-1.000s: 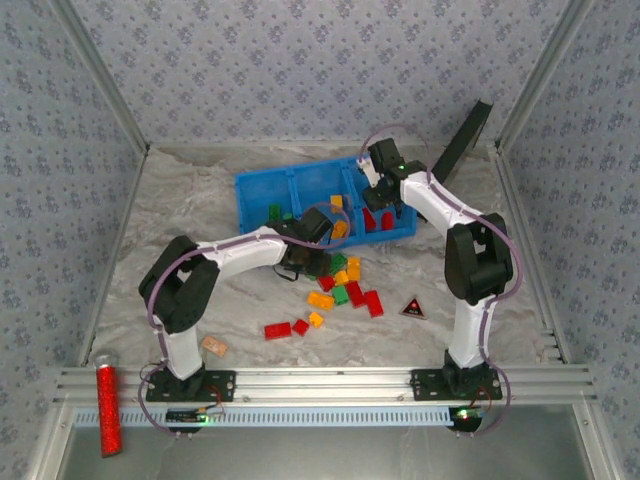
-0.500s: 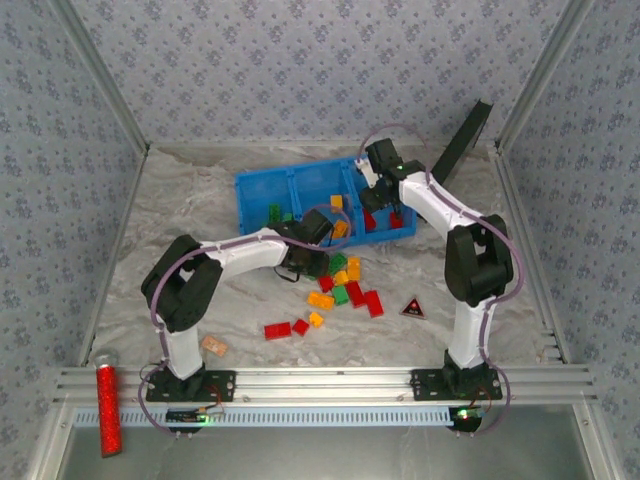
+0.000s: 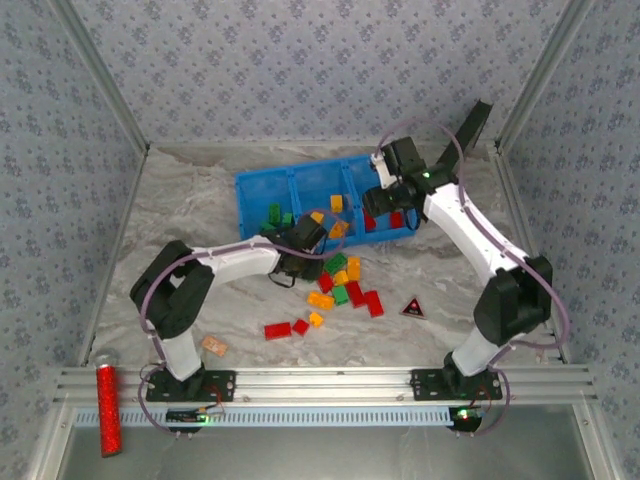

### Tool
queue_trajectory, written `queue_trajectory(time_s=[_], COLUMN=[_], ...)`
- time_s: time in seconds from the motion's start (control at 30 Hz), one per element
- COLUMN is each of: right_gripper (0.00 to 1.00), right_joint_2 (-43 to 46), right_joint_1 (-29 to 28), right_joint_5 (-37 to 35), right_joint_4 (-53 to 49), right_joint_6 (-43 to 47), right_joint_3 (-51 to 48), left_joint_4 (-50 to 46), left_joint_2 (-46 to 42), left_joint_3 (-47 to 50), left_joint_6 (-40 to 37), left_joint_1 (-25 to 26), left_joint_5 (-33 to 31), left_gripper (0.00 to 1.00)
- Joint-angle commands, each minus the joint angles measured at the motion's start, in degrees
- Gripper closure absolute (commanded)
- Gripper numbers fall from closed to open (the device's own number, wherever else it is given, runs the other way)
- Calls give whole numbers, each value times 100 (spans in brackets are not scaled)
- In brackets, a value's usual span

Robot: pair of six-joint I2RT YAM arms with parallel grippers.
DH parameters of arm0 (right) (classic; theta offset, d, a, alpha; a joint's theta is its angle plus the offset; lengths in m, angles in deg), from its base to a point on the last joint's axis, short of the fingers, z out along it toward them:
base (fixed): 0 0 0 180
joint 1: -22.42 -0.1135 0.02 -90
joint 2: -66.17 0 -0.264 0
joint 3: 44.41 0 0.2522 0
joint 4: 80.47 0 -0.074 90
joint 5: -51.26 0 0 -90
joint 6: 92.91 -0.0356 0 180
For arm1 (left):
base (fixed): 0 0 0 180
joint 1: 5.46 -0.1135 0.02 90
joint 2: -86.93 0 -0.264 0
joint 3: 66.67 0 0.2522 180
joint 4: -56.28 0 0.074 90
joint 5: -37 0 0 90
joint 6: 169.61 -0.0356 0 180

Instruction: Sort the legos into containers by color

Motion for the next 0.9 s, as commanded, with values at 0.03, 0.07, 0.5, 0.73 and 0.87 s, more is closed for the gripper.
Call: queue_trajectory(time_s=[0.03,0.07,0.5,0.73,0.87], right_gripper=[31,31,30,31,31], right_joint_2=[705,861,2015,1882,1759], right_joint_1=[-277,-369,-3010,-3414,-3539], right_joint_5=[522,555,523,377,526], right_joint_4=[-473,-437,1651,2179,2134], right_joint_6=[-1039,-1163,1239,2719,3173], right_joint_3=[-712,-906,-3228,-3616,-3577], left_joint_4=[-942,-992,-1437,-1256,-976], left_joint_2=[-388,-537,-1882,-1812,-1608], left_joint_3=[398,403,-234,-668,-787], left_joint_6=[65,59,-332,-953,-1130], left_joint_1=[-11,-18,-579,-1198,-1559], left_joint_5=[-34,-56,-189,-464,-358], left_gripper=[70,70,71,71,71])
